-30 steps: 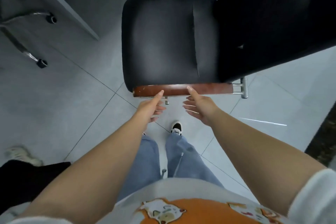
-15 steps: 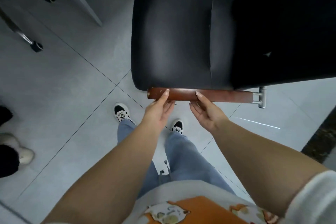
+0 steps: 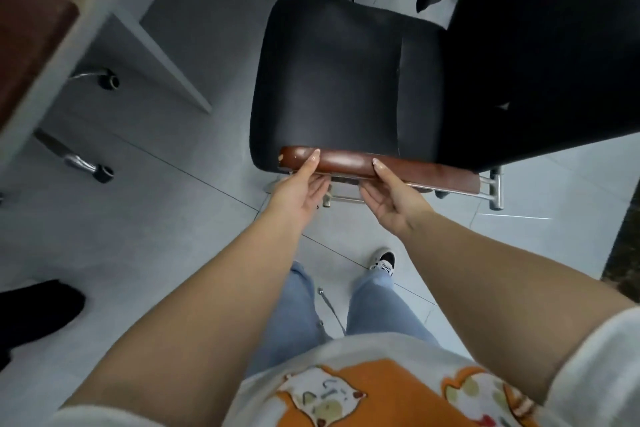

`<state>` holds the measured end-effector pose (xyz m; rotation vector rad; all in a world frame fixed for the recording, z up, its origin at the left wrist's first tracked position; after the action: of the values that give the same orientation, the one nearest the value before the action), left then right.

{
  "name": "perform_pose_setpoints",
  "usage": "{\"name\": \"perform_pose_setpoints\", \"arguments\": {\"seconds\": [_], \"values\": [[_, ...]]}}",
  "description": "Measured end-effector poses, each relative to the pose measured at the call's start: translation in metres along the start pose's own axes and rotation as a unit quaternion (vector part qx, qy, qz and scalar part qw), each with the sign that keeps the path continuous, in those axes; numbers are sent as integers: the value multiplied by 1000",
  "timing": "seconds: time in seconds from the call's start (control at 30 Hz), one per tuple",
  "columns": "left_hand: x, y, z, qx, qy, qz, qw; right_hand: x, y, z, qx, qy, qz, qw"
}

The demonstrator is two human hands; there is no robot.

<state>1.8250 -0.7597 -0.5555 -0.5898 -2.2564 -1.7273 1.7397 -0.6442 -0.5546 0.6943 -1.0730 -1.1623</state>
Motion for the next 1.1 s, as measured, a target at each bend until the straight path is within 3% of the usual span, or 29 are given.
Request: {"name": "perform_pose_setpoints", "arguments": {"seconds": [0.37,0.8,1.1], "values": [[-68,-17,-82,15,-90,-34,995,81,-14,-72,57,-18,5,998],[-94,-19,-61,17,0,-6,1000,48,-14,-95,83,25,4,996],[-66,-8,-8,-45,-151,22,987,1,-1,-69,56,-7,-13,998]]}}
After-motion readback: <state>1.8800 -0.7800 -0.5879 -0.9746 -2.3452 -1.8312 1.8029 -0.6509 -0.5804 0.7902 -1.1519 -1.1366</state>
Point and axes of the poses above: each hand's wrist, its own y-axis away from the middle knuckle, its own x-axis out of the palm, z = x × y, the point moved 3 cm from there along -y, towards the middle knuckle, and after that the axes turned 9 degrees about z, right-handed, at the moved point
